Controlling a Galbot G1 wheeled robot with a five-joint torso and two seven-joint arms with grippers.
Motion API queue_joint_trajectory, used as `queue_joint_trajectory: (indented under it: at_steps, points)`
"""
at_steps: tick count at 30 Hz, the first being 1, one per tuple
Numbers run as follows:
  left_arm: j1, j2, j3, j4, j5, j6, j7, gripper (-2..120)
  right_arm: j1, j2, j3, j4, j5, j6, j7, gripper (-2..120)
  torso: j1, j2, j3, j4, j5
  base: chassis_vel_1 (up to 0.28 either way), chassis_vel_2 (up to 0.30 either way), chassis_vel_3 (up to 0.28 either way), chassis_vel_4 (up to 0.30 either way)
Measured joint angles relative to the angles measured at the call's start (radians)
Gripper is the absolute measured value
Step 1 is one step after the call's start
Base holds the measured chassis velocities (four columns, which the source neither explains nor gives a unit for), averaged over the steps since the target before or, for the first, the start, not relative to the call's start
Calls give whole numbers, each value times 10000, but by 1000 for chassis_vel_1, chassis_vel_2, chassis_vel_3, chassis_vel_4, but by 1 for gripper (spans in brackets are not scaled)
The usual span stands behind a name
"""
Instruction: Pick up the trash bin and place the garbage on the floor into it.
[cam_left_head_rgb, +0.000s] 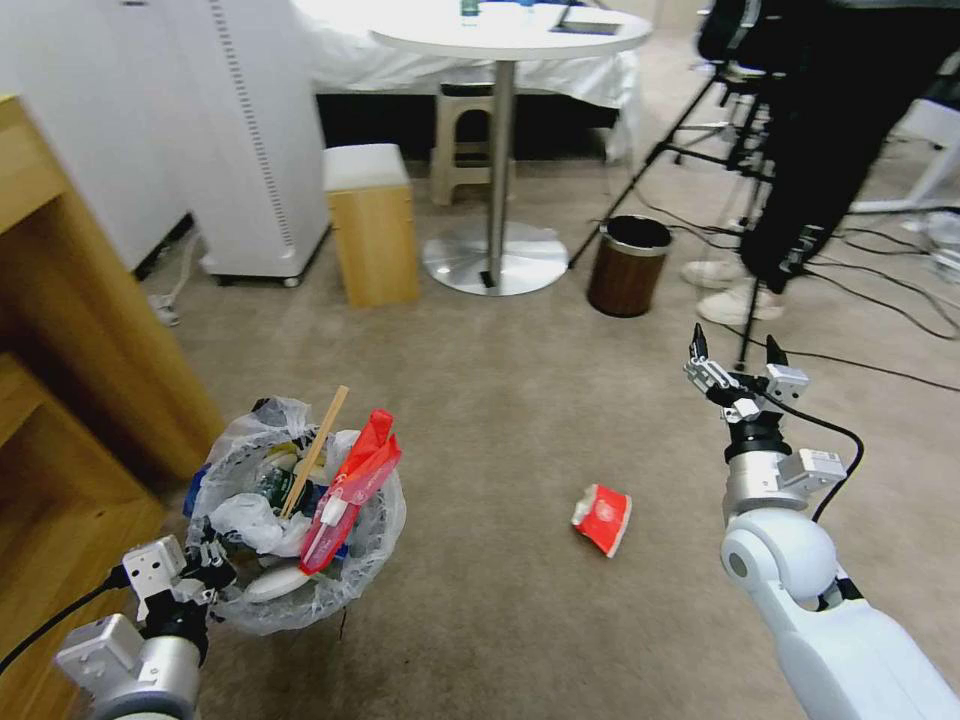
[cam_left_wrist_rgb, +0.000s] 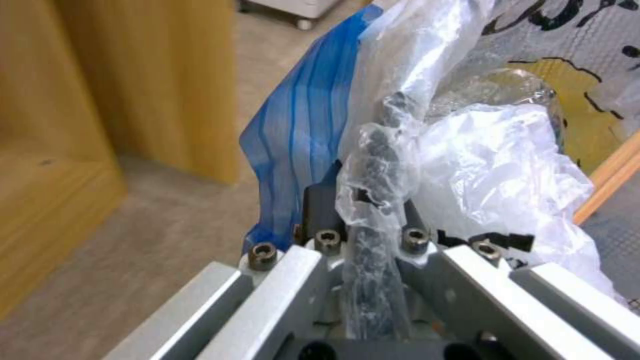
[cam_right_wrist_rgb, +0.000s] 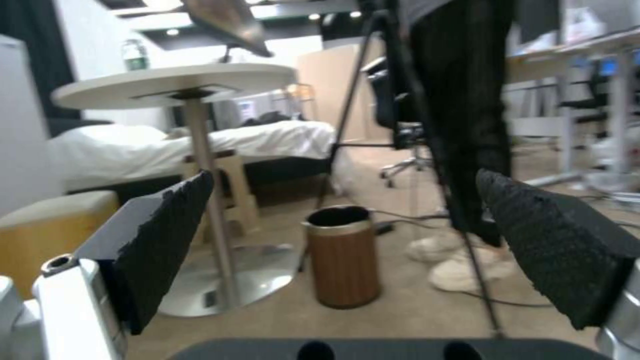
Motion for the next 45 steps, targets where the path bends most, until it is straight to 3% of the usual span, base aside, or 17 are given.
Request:
queue_joint_trajectory:
  at_steps: [11, 45]
  points:
    - [-21, 100, -46, 84, -122, -8, -6, 0, -117, 157, 21, -19, -160, 180, 3, 100, 0, 0, 0, -4, -1, -96, -99, -102, -98]
    - [92, 42, -8, 57, -69, -121, 23, 0, -694, 459, 281, 117, -279, 548, -266, 100, 0, 0, -1, 0, 0, 0, 0, 0, 0]
